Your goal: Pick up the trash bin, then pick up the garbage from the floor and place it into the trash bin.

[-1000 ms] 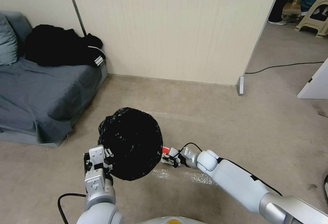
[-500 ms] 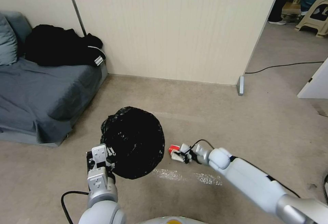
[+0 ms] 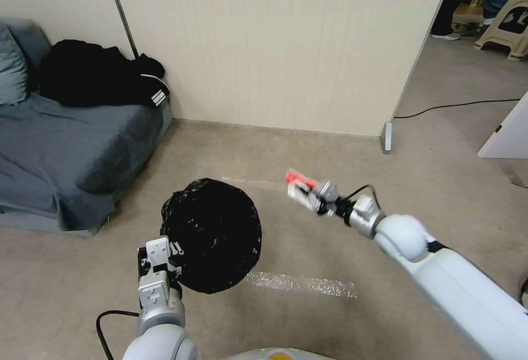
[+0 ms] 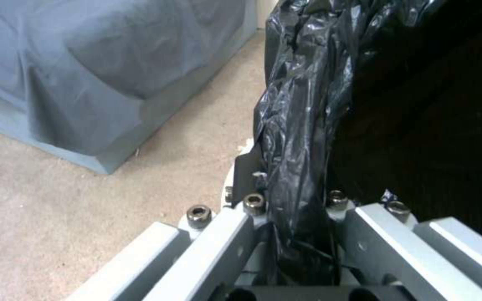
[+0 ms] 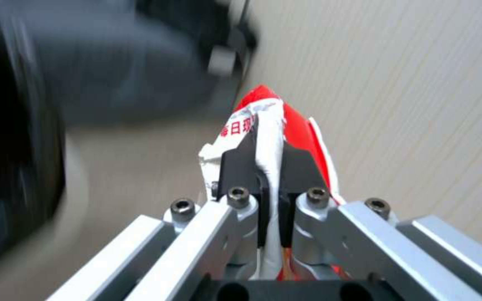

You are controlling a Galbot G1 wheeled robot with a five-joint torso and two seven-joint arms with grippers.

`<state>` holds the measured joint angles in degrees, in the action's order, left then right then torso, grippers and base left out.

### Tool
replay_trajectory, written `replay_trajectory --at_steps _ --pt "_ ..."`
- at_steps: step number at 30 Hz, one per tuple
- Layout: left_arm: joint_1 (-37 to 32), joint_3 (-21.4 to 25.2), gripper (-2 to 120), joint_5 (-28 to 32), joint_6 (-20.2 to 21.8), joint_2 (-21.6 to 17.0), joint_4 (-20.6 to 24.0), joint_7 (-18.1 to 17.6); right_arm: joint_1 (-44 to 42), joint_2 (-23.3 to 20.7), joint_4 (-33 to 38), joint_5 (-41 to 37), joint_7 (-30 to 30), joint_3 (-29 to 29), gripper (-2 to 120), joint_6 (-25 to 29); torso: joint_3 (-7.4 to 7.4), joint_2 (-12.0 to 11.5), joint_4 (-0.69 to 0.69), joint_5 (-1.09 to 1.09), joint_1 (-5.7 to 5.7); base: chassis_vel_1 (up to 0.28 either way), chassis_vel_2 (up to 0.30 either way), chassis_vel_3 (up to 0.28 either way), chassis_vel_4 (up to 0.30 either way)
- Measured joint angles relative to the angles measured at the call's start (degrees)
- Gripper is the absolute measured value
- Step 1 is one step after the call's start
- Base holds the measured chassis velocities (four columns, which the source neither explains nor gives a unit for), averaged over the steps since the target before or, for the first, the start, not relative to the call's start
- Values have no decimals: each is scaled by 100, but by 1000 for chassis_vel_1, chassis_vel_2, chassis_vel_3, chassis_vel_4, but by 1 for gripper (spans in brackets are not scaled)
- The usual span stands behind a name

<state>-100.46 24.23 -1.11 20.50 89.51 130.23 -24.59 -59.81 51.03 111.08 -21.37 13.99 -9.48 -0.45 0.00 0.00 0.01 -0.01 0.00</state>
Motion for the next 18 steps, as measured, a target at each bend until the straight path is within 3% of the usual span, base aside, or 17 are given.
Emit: replay_trajectory --at_steps 1,3,8,18 --pt "0 0 1 0 0 0 0 0 0 0 0 0 0 0 0 0 0 0 0 0 0 0 0 0 0" --pt "3 -36 1 -23 0 -45 -18 1 -404 110 920 -23 -253 -269 0 157 0 0 -1 0 0 0 0 0 0" --pt "5 -107 1 -29 0 -114 -61 9 -1115 229 1899 190 -443 -136 0 246 0 0 -1 -1 0 0 0 0 0" --pt "32 -290 1 -140 -58 -75 -115 10 -1804 431 1845 1233 -387 513 0 277 0 0 0 0 0 0 0 0 0"
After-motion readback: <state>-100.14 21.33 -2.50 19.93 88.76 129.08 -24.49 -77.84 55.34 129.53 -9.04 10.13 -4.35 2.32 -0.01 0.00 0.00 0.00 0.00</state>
